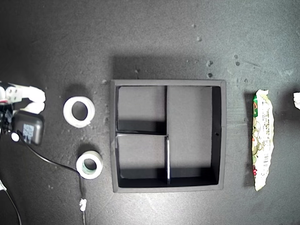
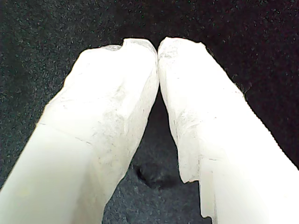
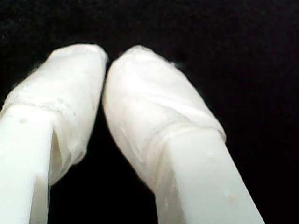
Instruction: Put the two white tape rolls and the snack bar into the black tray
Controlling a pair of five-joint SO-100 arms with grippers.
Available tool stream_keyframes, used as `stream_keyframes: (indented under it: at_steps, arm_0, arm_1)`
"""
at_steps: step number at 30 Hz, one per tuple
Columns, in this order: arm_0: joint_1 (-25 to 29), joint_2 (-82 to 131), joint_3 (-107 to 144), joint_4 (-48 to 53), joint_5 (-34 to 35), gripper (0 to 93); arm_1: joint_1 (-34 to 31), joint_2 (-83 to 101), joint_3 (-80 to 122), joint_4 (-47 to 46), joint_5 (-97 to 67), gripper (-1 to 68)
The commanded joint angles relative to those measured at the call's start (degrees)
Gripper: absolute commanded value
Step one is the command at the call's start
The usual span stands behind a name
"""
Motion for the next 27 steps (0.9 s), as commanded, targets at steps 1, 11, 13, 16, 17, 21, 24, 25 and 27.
stream_keyframes:
  at_steps: [1,11,13,16,17,21,24,25,27]
  arm_0:
    - [2.29,2.81,3.34,2.11,-2.37,0.2]
    - [2.29,2.81,3.34,2.11,-2.46,0.2]
    - [2.29,2.81,3.34,2.11,-2.46,0.2]
    - [2.29,2.81,3.34,2.11,-2.46,0.2]
    - [2.29,2.81,3.34,2.11,-2.46,0.2]
    - [2.29,2.81,3.34,2.11,-2.55,0.2]
    - [2.29,2.81,3.34,2.11,-2.64,0.2]
    - [2.55,2.81,3.34,2.11,-3.78,0.2]
    - [5.27,2.81,3.34,2.11,-8.96,0.2]
  arm_1:
    - [1.32,-0.09,0.70,-0.18,2.81,0.0]
    - [1.05,-0.09,0.70,0.26,2.72,0.0]
    - [1.32,-0.09,0.70,0.18,2.55,0.0]
    - [1.67,-0.09,0.70,0.35,2.55,0.0]
    - [1.67,-0.09,0.70,0.53,2.55,0.0]
    - [0.79,-0.09,0.70,0.35,2.81,0.0]
    - [0.26,-0.09,0.70,-2.37,2.90,0.0]
    - [-0.35,-0.09,0.70,-3.78,2.90,0.0]
    - [-1.14,-0.09,0.70,-7.29,2.90,0.0]
